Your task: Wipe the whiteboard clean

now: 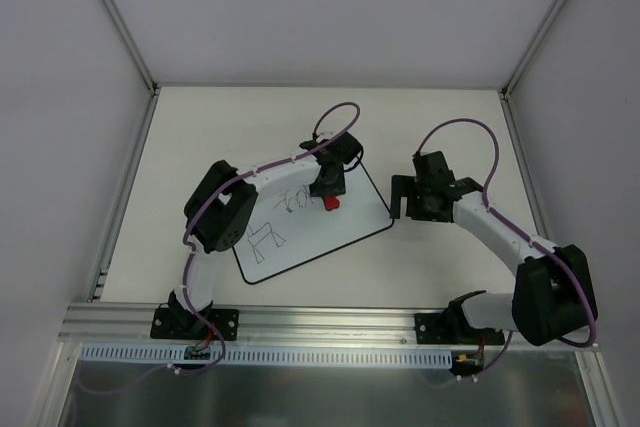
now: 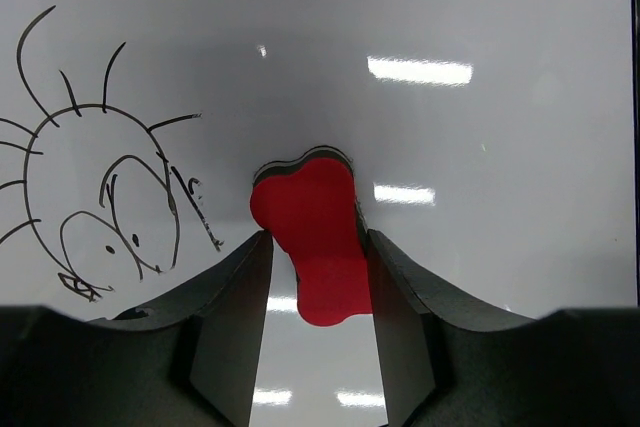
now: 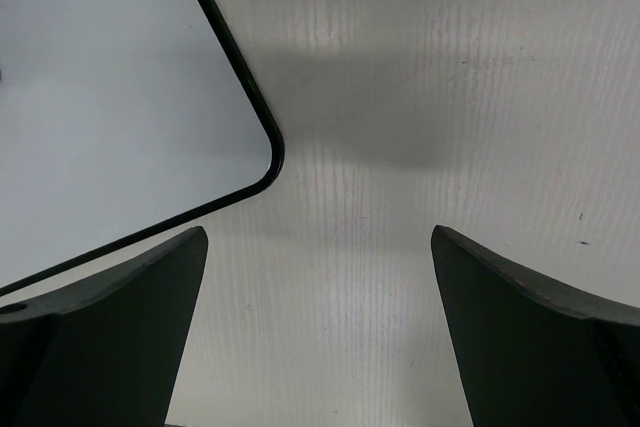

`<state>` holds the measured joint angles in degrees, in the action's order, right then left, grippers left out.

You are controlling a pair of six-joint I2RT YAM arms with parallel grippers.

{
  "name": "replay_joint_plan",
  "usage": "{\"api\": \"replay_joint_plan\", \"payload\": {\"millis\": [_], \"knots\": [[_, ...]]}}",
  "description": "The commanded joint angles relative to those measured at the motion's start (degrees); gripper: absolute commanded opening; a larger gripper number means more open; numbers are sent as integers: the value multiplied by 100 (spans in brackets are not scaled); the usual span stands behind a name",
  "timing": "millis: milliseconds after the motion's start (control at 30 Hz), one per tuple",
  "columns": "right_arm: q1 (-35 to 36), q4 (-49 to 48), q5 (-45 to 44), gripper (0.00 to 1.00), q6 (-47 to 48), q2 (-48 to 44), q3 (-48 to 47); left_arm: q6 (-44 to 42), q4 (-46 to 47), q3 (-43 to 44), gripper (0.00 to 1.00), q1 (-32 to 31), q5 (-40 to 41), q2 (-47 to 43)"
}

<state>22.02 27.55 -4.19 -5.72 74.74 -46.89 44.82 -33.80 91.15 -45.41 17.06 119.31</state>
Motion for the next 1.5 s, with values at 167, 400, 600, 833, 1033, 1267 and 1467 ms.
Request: {"api": "replay_joint_plan", "payload": {"millis": [167, 400, 600, 833, 1033, 1267, 1467], "knots": [[-40, -276, 216, 99, 114, 207, -127, 229, -311, 131, 44, -38, 8, 137], [-40, -373, 287, 99, 106, 357, -127, 203, -338, 210, 41, -30, 43, 154], [-31, -786, 278, 95, -149, 673, -197, 89, -346, 192, 29, -30, 61, 190], [294, -1155, 120, 85, -158, 1402, -610, -245, -346, -10, 25, -21, 140, 49], [399, -1173, 76, 73, -246, 1903, -663, -500, -338, -317, 24, 14, 122, -197], [610, -1164, -179, 52, -255, 1992, -444, -509, -329, -616, 21, 146, 34, -338], [733, -681, -408, 45, -360, 2211, -426, -492, -320, -766, 19, 260, -36, -364]]}}
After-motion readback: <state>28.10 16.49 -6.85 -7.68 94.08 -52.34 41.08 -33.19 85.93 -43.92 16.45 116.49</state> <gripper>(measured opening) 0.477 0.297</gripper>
